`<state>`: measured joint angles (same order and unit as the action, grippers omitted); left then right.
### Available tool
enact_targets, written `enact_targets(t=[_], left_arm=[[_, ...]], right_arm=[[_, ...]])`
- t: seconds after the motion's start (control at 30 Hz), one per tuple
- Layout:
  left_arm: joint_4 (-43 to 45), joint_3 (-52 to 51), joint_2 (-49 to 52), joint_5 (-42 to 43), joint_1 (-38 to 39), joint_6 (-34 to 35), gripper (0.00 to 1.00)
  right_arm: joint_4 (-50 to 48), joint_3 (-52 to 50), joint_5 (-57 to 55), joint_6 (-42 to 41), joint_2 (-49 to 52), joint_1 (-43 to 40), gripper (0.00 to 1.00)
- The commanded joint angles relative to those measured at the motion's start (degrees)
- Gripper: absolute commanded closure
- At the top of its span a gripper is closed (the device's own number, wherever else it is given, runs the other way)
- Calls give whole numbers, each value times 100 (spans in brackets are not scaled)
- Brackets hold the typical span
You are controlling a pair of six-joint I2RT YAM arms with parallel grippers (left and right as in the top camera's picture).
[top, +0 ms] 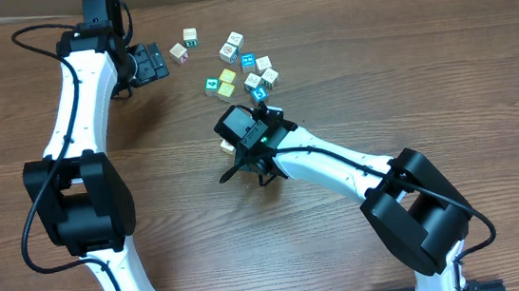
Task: Form a circle
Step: 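Lower the blue X block beside the acorn and 5 blocks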
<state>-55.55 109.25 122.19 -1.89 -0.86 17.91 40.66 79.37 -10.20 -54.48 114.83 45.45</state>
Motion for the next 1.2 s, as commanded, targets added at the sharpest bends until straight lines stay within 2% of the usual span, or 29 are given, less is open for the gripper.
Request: enact_targets(t=[0.0, 0.9, 0.97, 1.17], left_arm=[[7, 109, 17, 42, -9, 52, 0], [7, 109, 17, 42, -9, 52, 0], [7, 109, 17, 42, -9, 52, 0], [7, 109, 17, 42, -9, 52, 0]], right_arm=[[-15, -68, -74, -260, 39, -2, 73], [-125, -68, -74, -872, 39, -2, 72], [-140, -68, -72, -944, 39, -2, 68], [-144, -68, -76, -942, 39, -2, 68]])
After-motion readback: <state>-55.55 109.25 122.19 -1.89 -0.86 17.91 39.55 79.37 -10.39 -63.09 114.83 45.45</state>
